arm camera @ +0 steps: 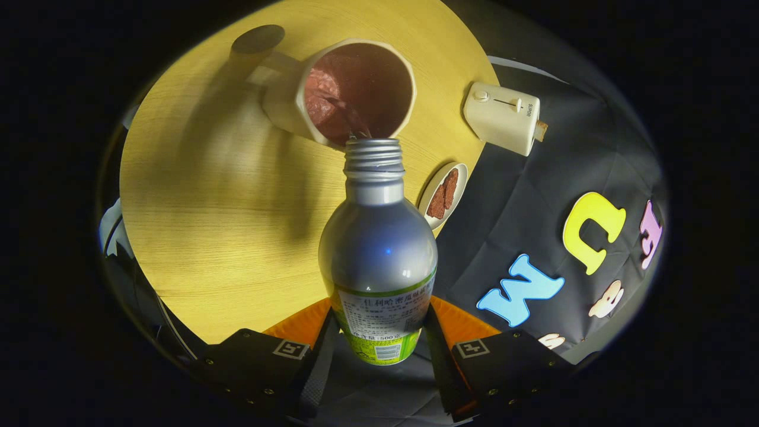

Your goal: Take the bottle from table, then pour the juice into the cup, finally place the bottle on the coaster

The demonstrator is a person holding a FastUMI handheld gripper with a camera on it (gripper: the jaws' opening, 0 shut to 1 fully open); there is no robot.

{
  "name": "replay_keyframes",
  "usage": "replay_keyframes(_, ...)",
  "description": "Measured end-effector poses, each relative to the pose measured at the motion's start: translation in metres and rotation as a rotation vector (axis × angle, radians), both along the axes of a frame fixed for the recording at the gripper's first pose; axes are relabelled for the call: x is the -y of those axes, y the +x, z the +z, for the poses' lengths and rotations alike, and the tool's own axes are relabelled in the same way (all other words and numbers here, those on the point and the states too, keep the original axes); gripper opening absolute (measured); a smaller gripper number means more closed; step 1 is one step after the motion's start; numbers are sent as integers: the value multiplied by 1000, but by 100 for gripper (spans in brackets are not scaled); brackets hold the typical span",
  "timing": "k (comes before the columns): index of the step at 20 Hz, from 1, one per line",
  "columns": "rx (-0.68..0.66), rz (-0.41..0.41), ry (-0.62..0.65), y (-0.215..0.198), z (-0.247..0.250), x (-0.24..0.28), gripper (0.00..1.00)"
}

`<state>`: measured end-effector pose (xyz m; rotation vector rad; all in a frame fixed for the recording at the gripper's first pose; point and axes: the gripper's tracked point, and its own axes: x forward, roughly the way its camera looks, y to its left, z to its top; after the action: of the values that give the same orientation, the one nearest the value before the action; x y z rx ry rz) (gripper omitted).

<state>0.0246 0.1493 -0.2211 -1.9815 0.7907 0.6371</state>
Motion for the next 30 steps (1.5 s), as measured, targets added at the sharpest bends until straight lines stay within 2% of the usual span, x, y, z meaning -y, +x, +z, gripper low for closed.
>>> replay_keyframes(19,-37,47,-156,9,12,-10,75)
replay_keyframes(30,0,81,-201,18,29,-25,75)
